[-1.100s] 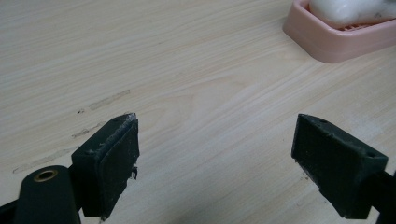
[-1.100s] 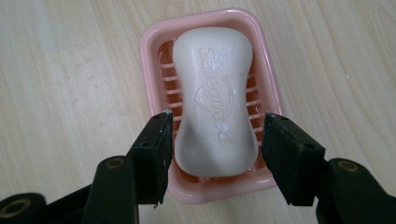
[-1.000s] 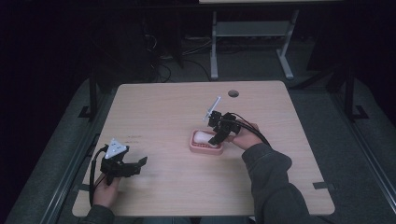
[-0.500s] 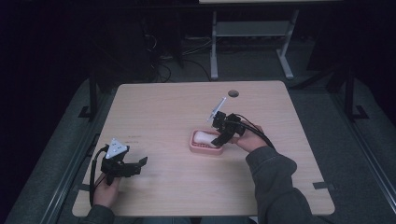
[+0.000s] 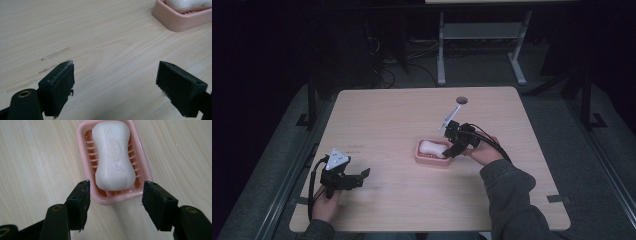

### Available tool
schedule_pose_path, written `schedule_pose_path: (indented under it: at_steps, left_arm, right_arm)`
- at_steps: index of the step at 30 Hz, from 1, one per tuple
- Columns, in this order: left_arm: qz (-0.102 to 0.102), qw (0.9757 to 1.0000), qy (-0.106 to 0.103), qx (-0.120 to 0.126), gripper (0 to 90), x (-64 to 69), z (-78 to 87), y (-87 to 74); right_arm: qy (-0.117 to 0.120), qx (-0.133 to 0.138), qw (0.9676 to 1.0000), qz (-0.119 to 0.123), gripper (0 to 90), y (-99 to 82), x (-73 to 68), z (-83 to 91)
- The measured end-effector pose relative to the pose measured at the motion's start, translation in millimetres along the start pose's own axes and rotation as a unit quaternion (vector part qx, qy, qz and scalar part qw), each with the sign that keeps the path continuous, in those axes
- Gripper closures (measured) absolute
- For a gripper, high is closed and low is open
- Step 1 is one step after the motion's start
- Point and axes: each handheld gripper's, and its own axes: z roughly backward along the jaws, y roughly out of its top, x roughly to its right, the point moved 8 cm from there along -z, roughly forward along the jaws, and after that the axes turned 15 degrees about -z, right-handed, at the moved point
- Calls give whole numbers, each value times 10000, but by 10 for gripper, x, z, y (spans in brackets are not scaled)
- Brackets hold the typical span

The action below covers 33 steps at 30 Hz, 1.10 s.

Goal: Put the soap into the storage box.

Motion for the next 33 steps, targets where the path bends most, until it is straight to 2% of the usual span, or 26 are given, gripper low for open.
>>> schedule_pose_path:
  at_steps: [7,21,33]
  left_arm:
    - [14,10000,-8,10,146,-2,1,0]
    - [35,10000,-22,14,147,-6,2,4]
    - [41,10000,-11,-13,147,-12,-2,-3]
  right_arm:
    - [-1,56,10000,-26,388,-16,3,44]
    - [-14,-13,10000,-53,387,-76,15,85]
    - [-20,87,9997,-227,388,-241,81,142]
